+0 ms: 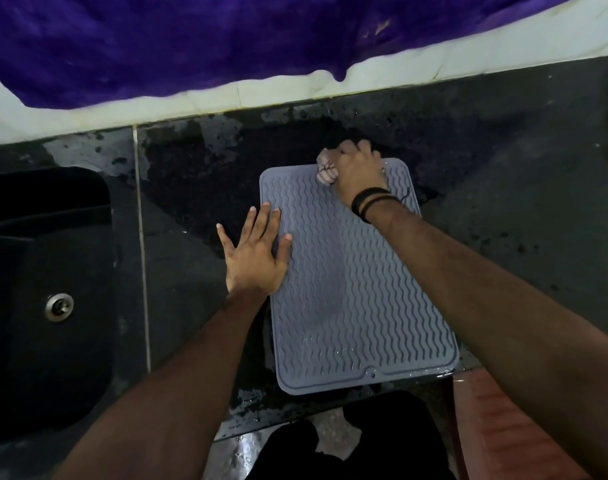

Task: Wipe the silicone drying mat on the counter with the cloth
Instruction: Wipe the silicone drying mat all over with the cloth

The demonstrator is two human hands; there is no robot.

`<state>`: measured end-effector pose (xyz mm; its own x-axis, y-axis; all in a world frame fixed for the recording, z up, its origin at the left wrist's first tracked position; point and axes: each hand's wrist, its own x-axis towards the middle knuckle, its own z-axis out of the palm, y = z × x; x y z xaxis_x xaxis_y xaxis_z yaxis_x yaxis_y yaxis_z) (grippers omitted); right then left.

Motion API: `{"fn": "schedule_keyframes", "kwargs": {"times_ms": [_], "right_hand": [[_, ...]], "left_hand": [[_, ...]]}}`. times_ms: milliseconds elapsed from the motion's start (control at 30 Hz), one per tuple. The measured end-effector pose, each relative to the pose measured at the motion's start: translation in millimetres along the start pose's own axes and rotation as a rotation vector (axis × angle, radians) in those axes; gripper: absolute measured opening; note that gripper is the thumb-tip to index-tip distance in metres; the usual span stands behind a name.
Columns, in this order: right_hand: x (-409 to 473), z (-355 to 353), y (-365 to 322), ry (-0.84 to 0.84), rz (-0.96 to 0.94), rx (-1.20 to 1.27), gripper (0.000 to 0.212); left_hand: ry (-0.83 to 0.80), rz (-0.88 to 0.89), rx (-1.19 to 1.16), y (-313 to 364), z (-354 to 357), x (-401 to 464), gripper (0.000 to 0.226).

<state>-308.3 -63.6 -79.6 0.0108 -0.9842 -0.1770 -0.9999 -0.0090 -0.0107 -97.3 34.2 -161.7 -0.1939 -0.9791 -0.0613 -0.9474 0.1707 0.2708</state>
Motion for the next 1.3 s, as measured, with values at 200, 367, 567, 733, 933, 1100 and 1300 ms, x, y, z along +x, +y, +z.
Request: {"fn": "schedule_keyframes", "kwargs": {"times_ms": [200, 367, 567, 733, 933, 1100, 1300], "right_hand": [[-18, 25, -5, 0.019, -0.059, -0.189, 0.062], [-14, 6, 6, -0.054, 0.010, -0.243, 0.049], [-16, 10, 18, 0.071, 0.122, 0.125, 0.054], [-14, 30, -13, -0.048, -0.052, 0.136, 0.070], [-51, 32, 1, -0.061, -0.076, 0.093, 0.070], [-68, 15, 3, -0.128, -0.079, 0.032, 0.050], [-34, 10, -25, -0.025, -0.005, 0.165, 0.053]], "left_hand": [[0.010, -0.019, 0.018, 1, 3, 1, 0.059], [0.016, -0.013, -0.001, 1, 2, 0, 0.059], [-0.013, -0.008, 0.019, -1, 2, 1, 0.062], [0.002, -0.012, 0.026, 0, 4, 1, 0.062], [0.021, -0.018, 0.016, 0, 6, 2, 0.060], [0.013, -0.012, 0.011, -1, 5, 1, 0.060], [-0.001, -0.026, 0.014, 1, 3, 1, 0.057]]}}
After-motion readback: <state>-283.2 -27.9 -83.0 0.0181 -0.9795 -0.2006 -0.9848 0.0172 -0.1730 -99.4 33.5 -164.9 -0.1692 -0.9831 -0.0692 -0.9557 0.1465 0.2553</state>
